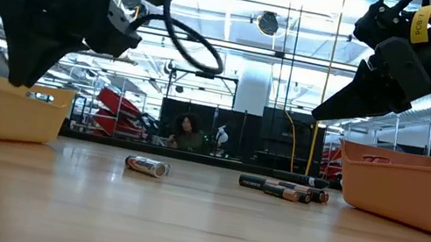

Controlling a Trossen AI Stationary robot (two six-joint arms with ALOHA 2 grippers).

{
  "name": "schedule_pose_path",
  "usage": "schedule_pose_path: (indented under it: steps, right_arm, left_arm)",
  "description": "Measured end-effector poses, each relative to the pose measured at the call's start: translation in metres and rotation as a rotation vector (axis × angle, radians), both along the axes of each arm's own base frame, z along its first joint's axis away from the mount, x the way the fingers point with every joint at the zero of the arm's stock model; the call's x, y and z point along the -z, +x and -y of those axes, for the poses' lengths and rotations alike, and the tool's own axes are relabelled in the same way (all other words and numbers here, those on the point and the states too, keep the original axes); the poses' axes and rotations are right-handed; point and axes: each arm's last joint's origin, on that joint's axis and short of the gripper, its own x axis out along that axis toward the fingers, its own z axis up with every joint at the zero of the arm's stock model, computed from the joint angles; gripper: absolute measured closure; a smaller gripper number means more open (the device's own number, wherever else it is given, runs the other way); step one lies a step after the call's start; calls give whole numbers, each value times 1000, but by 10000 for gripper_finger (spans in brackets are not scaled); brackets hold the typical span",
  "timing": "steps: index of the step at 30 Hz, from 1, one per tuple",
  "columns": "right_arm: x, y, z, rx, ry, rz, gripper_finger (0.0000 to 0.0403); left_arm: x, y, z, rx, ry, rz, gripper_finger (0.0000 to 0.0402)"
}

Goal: Sort batteries
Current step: Put the white battery into the yellow bin

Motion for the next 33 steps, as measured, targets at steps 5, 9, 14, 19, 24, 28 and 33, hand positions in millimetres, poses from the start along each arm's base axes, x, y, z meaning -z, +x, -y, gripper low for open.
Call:
schedule_pose_path:
  steps: [5,9,14,19,24,28,33]
  right_arm:
    - [0,-1,-2,-10,0,0,273]
    - [0,-1,-3,-12,0,0,273]
    - [0,-1,-3,-12,0,0,273]
    - [0,-1,-3,-13,-1,-1,273]
    - [1,-1,-3,-13,-5,-8,273]
    - [1,-1,-3,-13,-6,-8,273]
    - [1,-2,-4,-19,-6,-8,273]
  left_arm:
    - [-3,-4,-8,-54,55,-52,315]
    - [-4,-4,-8,-56,56,-55,296]
    - [-4,-3,-11,-65,55,-55,292]
    - [-1,2,-12,51,36,-15,291]
    - [5,20,-8,256,34,155,291]
    - [9,39,-6,267,4,343,290]
    - [20,45,-21,273,61,405,290]
